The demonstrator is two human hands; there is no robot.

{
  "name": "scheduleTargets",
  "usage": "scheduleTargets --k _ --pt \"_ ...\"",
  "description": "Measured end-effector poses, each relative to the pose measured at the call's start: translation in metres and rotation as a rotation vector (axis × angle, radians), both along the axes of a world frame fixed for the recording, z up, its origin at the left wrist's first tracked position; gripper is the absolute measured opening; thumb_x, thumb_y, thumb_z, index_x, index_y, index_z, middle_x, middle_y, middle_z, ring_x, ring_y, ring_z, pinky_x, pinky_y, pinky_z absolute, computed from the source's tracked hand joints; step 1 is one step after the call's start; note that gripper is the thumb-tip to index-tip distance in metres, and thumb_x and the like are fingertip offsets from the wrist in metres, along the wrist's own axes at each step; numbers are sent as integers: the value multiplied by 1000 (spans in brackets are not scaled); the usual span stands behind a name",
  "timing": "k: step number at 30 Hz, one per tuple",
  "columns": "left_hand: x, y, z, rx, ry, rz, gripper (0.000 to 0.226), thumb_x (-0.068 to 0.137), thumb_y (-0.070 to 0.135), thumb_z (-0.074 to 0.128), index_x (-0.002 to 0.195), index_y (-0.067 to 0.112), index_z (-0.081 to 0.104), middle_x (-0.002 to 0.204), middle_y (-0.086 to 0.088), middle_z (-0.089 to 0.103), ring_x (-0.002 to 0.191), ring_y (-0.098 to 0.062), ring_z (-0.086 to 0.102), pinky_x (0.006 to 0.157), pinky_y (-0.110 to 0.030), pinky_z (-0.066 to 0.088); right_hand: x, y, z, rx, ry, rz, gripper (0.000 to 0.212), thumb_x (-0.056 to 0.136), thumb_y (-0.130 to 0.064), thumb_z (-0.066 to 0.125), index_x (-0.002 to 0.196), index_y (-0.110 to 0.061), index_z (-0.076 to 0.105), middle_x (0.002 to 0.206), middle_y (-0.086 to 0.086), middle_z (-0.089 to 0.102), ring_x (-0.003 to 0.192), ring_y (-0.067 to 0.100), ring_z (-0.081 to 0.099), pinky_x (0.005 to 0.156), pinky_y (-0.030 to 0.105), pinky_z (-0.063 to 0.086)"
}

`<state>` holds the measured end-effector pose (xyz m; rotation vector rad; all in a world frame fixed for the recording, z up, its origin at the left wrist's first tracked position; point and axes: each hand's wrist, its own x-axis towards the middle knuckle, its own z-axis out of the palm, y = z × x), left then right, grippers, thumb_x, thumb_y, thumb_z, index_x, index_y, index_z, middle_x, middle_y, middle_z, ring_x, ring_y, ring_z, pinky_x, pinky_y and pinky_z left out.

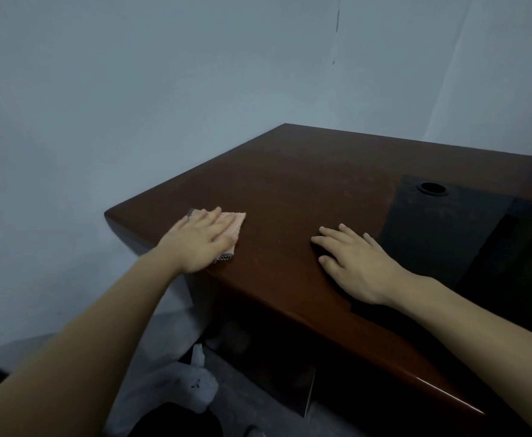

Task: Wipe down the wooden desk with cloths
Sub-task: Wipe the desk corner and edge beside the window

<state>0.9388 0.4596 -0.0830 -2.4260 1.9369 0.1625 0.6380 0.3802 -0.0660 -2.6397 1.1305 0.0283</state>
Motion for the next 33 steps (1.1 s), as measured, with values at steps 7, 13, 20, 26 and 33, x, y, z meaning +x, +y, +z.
scheduleTargets --k 7,13,20,26,33 --pt "-54 29 -4 -52 -15 -240 88 77 72 -13 160 42 -4 169 12 -7 156 -12 -8 126 -37 -3 36 -11 6 -18 -26 16 52 110 -39 30 160 -33 22 169 -9 10 157 19 -1 125 55 2" --pt "2 16 -4 -37 -51 -196 81 86 74 -5 160 43 -2 170 11 -5 157 -15 -4 123 -34 0 59 -22 3 12 -35 8 51 110 -42 29 160 -33 23 169 -9 12 157 20 3 125 56 4" --pt "87 -3 1 -5 -11 87 87 80 76 -3 160 43 1 171 2 2 157 -24 3 124 -45 5 60 -21 -6 -15 -57 -9 50 110 -40 27 159 -33 25 169 -9 14 157 18 3 125 53 -2" --pt "65 14 -12 -49 -90 -180 101 71 81 -33 160 42 -6 170 12 0 157 -14 -4 126 -42 4 61 -19 -6 -19 -44 -14 50 110 -41 27 159 -34 23 169 -11 12 156 17 2 125 52 -2" --pt "128 19 -14 -99 -16 -167 49 106 60 6 153 58 -6 163 27 -4 152 -2 -9 122 -36 3 62 -21 -8 -30 -38 -22 51 109 -42 24 159 -36 20 169 -13 10 156 14 0 126 49 -2"
